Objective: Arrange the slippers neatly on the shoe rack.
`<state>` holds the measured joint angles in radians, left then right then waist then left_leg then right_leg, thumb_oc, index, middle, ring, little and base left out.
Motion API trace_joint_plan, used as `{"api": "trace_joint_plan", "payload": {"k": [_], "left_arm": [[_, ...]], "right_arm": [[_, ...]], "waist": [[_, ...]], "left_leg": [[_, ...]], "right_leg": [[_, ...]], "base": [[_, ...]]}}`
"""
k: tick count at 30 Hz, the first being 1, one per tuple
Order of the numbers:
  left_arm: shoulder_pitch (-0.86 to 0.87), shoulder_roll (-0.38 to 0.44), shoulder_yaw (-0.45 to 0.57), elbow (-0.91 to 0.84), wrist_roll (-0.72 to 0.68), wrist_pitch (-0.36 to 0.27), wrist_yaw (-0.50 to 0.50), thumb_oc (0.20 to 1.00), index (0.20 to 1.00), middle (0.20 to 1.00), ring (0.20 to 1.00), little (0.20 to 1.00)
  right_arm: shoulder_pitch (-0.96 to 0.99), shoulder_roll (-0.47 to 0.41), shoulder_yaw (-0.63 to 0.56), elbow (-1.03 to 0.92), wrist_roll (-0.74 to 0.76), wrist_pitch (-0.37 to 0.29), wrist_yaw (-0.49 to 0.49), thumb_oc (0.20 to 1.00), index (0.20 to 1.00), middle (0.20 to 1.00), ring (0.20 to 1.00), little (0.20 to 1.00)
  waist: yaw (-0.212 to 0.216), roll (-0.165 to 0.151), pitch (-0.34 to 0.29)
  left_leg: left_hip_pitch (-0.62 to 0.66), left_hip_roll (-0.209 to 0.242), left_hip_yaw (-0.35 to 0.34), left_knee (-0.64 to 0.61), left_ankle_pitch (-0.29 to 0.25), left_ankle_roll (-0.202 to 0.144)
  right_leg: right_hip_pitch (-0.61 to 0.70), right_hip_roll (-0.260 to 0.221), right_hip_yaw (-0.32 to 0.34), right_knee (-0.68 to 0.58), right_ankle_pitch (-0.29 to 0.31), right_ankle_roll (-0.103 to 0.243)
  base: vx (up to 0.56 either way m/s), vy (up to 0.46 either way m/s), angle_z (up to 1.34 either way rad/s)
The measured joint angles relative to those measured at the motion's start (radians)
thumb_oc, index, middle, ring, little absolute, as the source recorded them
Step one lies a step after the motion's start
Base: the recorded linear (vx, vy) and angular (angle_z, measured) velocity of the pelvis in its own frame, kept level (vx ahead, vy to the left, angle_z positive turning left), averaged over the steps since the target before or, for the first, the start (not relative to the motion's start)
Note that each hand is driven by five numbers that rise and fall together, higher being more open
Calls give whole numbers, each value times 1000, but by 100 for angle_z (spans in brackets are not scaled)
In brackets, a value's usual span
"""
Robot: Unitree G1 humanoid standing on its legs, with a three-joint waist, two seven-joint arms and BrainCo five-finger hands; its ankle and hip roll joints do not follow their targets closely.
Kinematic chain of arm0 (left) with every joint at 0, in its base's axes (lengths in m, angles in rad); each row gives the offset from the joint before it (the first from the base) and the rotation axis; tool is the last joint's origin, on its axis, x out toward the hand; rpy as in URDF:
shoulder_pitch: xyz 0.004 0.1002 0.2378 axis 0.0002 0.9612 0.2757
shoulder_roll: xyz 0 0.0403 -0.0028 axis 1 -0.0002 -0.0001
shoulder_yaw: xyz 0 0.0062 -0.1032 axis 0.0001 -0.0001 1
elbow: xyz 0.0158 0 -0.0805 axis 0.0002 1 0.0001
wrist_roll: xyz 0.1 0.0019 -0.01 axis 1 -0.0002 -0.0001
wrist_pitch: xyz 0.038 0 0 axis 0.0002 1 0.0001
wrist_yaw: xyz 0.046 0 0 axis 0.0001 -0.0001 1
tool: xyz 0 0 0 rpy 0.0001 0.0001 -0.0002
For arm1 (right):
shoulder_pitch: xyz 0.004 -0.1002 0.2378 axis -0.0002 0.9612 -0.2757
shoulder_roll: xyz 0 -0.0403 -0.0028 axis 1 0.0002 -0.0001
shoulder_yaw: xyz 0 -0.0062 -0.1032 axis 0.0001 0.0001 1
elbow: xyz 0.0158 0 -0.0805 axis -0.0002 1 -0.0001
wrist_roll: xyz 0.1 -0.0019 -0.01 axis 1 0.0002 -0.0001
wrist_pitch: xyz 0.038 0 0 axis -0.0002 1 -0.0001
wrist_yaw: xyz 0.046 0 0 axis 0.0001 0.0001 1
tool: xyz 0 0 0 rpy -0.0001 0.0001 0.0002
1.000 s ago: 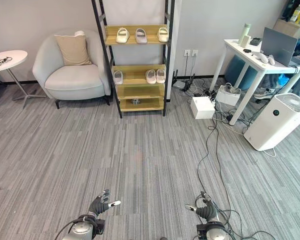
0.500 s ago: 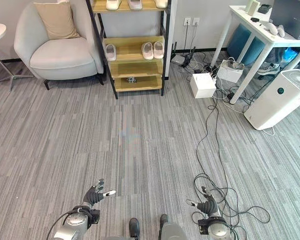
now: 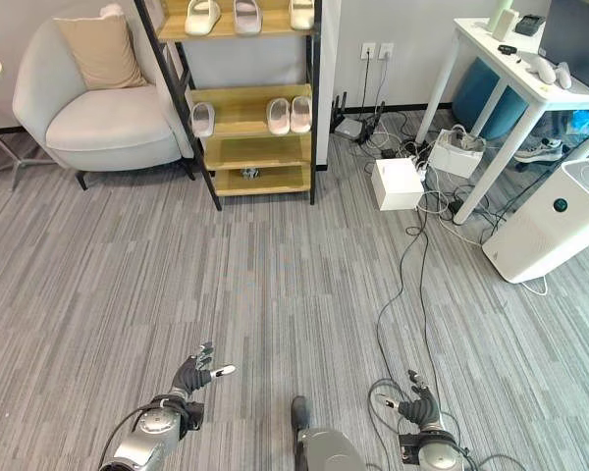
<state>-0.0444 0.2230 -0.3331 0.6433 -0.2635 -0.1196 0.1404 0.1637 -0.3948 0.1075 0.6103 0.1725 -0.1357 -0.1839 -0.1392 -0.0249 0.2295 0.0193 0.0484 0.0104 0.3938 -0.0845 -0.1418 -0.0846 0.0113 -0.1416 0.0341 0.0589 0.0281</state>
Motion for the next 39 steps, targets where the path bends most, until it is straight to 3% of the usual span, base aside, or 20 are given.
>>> {"api": "trace_joint_plan", "payload": {"k": [3,5,7,9,11,14,17,19,22,24,25,28,31,33,34,35,36,37,38,39], "left_arm": [[-10,-5,-20,-7,0,0,-7,1000,1000,1000,1000,1000],[-33,-5,-19,-14,-1,-2,-10,1000,1000,1000,1000,1000],[-47,-4,-21,-15,-6,-2,-12,1000,1000,1000,1000,1000],[-45,0,-20,-18,-27,-3,-12,1000,1000,1000,1000,1000],[-36,4,-27,-8,-32,0,-11,1000,1000,1000,1000,1000],[-25,6,-46,-10,-31,9,-11,1000,1000,1000,1000,1000],[5,14,-56,-49,-30,9,-15,1000,1000,1000,1000,1000],[-5,17,-57,-44,-30,10,-19,1000,1000,1000,1000,1000],[-3,17,-61,-45,-30,11,-21,1000,1000,1000,1000,1000],[-6,22,-61,-49,-30,17,-20,1000,1000,1000,1000,1000],[-18,25,-64,-80,-30,16,-20,1000,1000,1000,1000,1000],[-63,45,-66,-74,-30,18,-20,1000,1000,1000,1000,1000],[-100,65,-55,-61,-30,18,-19,1000,1000,1000,1000,1000],[-98,72,-55,-41,-30,18,-19,1000,1000,1000,1000,1000],[-77,76,-49,-42,-30,18,-19,1000,1000,1000,1000,1000],[-64,66,-49,-43,-30,19,-19,1000,1000,1000,1000,1000],[-70,25,-55,-14,-30,17,-17,1000,1000,1000,1000,1000],[-81,7,-60,12,-31,23,-18,1000,1000,1000,1000,1000],[-58,-6,-68,0,-32,18,-25,1000,1000,1000,1000,1000],[-51,-14,-59,11,-34,18,-23,1000,1000,1000,1000,1000]], "right_arm": [[4,-6,2,-8,5,-9,5,1000,1000,1000,1000,1000],[5,-2,3,-7,6,-9,9,1000,1000,1000,1000,1000],[4,1,2,-4,6,-9,10,1000,1000,1000,1000,1000],[-5,-1,2,-7,6,-10,10,1000,1000,1000,1000,1000],[-11,1,2,2,5,-12,6,1000,1000,1000,1000,1000],[-8,6,2,29,5,-7,1,1000,1000,1000,1000,1000],[-2,0,-1,24,4,-2,2,1000,1000,1000,1000,1000],[-4,2,2,28,3,15,13,1000,1000,1000,1000,1000],[-3,-7,3,2,3,14,18,1000,1000,1000,1000,1000],[5,-1,15,-22,3,13,18,1000,1000,1000,1000,1000],[9,-8,25,-45,3,9,20,1000,1000,1000,1000,1000],[-18,0,33,-55,3,12,21,1000,1000,1000,1000,1000],[-54,9,37,-45,3,11,22,1000,1000,1000,1000,1000],[-55,6,36,-47,3,10,20,1000,1000,1000,1000,1000],[-48,10,35,-44,3,11,18,1000,1000,1000,1000,1000],[-41,10,29,-33,2,11,18,1000,1000,1000,1000,1000],[-53,18,-1,0,2,10,22,1000,1000,1000,1000,1000],[-32,10,-9,-6,4,13,20,1000,1000,1000,1000,1000],[3,-2,-5,-9,5,11,25,1000,1000,1000,1000,1000],[-2,-4,-6,6,5,12,23,1000,1000,1000,1000,1000]], "waist": [[-6,12,-6],[-1,10,0],[1,-1,11],[15,-8,20],[18,-7,22],[34,3,24],[36,21,7],[41,30,1],[35,56,0],[33,61,5],[36,61,3],[21,55,29],[16,60,70],[1,44,76],[-6,-6,68],[-16,-12,64],[-17,24,72],[-37,47,60],[-51,34,42],[-43,20,42]], "left_leg": [[-96,1,13,139,-12,-16],[-112,20,67,60,-14,-6],[-118,28,88,-92,-12,2],[-89,28,86,-334,45,12],[-108,46,89,-472,139,0],[-155,77,177,-485,229,17],[-114,37,217,-483,225,35],[-103,-20,220,-486,232,85],[-97,-45,233,-486,237,179],[-53,-46,228,-478,207,195],[-43,-60,190,-478,166,214],[-35,-90,179,-477,154,227],[6,-79,161,-478,117,183],[53,-88,161,-478,93,170],[98,-123,147,-482,42,178],[133,-126,131,-485,5,180],[136,-86,112,-452,-24,157],[115,-60,83,-400,-62,148],[138,-65,67,-353,-63,106],[133,-55,87,-271,-60,91]], "right_leg": [[27,13,-8,-12,-4,-74],[34,19,-12,-28,1,-99],[66,22,-11,-61,-5,-98],[88,29,-15,-83,11,-103],[120,41,-11,-115,-25,-71],[157,54,-7,-104,-51,-77],[187,65,38,-116,-99,-83],[203,54,68,-115,-89,-80],[196,41,93,-14,-156,-41],[100,13,95,263,-272,11],[4,-34,96,411,-314,22],[-102,-99,137,468,-346,72],[-255,-54,124,363,-292,64],[-276,-39,98,201,-169,84],[-278,-64,82,63,-58,89],[-264,-73,80,38,-10,72],[-282,-46,80,171,-47,13],[-299,-40,82,255,-72,-2],[-261,-50,79,258,-59,13],[-224,-41,83,251,-31,-34]], "base": [[198,-67,-9],[290,3,12],[342,68,15],[330,91,-10],[460,111,2],[470,155,-14],[508,216,-41],[418,226,-43],[251,156,-48],[167,67,-25],[190,41,-16],[240,-35,10],[346,-140,12],[251,-106,40],[551,-363,49],[645,-452,55],[614,-485,72],[236,-229,100],[278,-283,87],[189,-199,44]]}}
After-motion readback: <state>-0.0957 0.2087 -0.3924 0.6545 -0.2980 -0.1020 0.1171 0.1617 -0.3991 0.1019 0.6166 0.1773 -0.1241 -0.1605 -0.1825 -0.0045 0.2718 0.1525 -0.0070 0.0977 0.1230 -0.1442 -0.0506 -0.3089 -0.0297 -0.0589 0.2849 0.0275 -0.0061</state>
